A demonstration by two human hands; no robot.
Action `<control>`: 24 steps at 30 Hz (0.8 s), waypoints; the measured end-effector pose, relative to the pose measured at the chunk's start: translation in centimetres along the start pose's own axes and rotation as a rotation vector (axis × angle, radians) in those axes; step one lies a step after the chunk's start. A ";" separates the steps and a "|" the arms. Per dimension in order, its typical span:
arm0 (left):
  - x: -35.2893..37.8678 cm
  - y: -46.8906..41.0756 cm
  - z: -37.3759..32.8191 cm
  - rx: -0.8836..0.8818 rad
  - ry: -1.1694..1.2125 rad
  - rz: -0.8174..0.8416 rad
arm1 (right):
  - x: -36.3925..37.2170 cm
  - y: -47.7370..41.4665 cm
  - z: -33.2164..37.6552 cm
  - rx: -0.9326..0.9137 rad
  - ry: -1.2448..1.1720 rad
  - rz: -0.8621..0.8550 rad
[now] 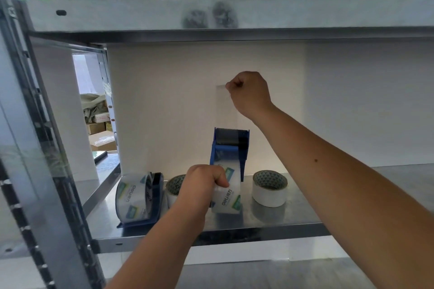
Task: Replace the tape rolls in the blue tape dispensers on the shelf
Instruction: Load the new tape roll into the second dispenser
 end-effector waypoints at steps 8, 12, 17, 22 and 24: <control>-0.8 1.2 -0.5 0.050 0.038 -0.001 | 1.9 2.4 -6.7 0.400 -0.327 0.128; -0.8 1.4 -0.6 0.018 0.260 0.069 | 3.4 3.8 -7.7 0.528 -0.381 0.239; -1.0 0.8 -2.6 0.126 0.441 0.168 | 6.0 6.5 -8.0 0.531 -0.759 0.414; -0.6 0.4 -3.1 0.221 0.522 0.271 | 6.7 8.2 -8.1 0.512 -1.097 0.475; -1.0 -0.2 -3.0 0.229 0.542 0.291 | 6.5 8.9 -8.1 0.517 -1.179 0.438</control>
Point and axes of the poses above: each hand's wrist, its own y-axis away from the middle knuckle, its own x-axis out of the palm, z = x × y, the point moved 5 cm from there along -y, towards the middle knuckle, and after that the axes turned 14 degrees about z, right-handed, at the moved point
